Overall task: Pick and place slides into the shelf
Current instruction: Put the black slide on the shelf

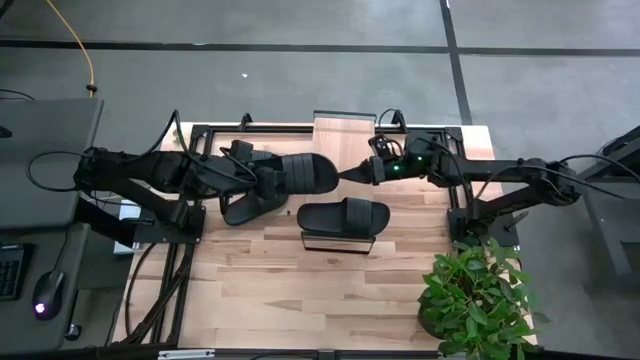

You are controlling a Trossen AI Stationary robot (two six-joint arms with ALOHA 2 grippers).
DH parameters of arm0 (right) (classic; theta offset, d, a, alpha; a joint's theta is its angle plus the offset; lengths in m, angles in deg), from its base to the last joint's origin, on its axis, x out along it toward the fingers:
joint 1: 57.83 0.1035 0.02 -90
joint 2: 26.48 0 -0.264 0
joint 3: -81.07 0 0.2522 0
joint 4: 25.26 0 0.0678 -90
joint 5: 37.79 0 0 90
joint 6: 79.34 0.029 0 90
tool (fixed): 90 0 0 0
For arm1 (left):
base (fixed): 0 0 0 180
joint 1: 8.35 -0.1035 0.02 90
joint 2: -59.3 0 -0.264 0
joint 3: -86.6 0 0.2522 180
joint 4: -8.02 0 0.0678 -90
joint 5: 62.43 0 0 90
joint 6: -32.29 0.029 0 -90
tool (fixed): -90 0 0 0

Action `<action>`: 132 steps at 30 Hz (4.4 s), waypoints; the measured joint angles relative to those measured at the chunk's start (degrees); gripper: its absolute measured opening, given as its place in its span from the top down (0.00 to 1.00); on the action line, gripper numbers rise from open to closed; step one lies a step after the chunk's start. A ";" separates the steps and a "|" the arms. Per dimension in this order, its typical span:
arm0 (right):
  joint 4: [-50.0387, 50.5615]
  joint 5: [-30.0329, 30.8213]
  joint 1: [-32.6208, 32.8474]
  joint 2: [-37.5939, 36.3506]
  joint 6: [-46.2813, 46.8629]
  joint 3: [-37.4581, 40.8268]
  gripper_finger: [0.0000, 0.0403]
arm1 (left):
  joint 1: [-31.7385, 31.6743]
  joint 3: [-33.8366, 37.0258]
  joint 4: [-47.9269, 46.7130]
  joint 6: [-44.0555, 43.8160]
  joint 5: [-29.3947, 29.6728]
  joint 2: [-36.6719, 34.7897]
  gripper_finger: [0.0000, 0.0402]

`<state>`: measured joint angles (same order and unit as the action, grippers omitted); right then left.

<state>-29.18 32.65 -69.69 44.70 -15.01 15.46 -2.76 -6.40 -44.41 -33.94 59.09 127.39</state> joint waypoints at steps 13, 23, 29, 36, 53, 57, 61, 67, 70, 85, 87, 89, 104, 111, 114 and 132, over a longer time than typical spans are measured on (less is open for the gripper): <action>-0.35 -0.52 0.77 4.04 -0.38 -1.84 0.42 | 0.00 0.02 1.81 0.50 0.20 0.64 1.00; -1.48 0.96 0.80 3.84 -1.37 -1.84 0.68 | 0.00 0.02 1.74 0.63 0.38 0.64 0.96; -1.23 1.36 0.61 3.84 -1.16 -1.78 0.92 | 0.04 0.02 1.84 0.85 0.35 0.62 0.93; -1.26 2.43 0.63 3.82 -0.08 -1.77 0.95 | 0.04 0.02 1.83 1.52 0.08 0.58 0.93; -3.60 7.19 0.59 3.57 3.75 -1.76 0.98 | 0.04 0.00 2.57 13.33 -4.23 -5.75 0.71; -3.92 7.98 0.58 2.75 4.44 -1.74 0.98 | 0.04 0.00 2.47 16.60 -3.32 -9.13 0.58; -3.99 9.52 0.50 1.35 5.80 -1.73 0.99 | 0.04 0.00 2.47 21.69 -2.55 -12.72 0.48; 0.24 9.49 -0.41 -1.94 7.50 -1.73 0.97 | 0.04 -0.02 2.49 28.59 -2.20 -17.15 0.43; 5.82 8.29 -0.91 -4.08 7.70 -1.73 0.96 | 0.04 -0.02 2.30 31.12 -2.09 -18.35 0.43; 26.43 7.44 -1.84 -15.70 8.31 -1.67 0.97 | 0.04 0.00 -1.40 31.98 -0.83 -18.40 0.43; 31.42 8.69 -2.41 -17.95 8.31 -1.67 0.97 | 0.04 0.00 -1.39 31.98 -0.83 -18.32 0.43; 34.42 9.71 -3.30 -19.60 7.71 -1.65 0.97 | 0.04 0.00 -1.41 32.00 -0.82 -18.31 0.43; 38.51 6.89 -8.78 -24.52 4.83 -1.58 0.97 | 0.04 0.00 -1.60 31.76 -0.83 -17.94 0.43; 45.12 4.18 -13.33 -27.53 3.49 -1.58 0.97 | 0.04 0.00 -1.91 31.50 -1.52 -17.94 0.43; 46.41 3.45 -14.54 -29.04 2.82 -1.58 0.97 | 0.04 0.00 -1.91 31.47 -1.51 -17.66 0.43; 46.48 9.05 -12.24 -35.87 5.21 -1.58 0.97 | 0.04 0.02 -1.76 31.34 -2.62 -14.19 0.43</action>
<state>17.30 41.70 -81.93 8.83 -9.80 13.88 -2.72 -6.38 -46.17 -2.61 56.47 113.20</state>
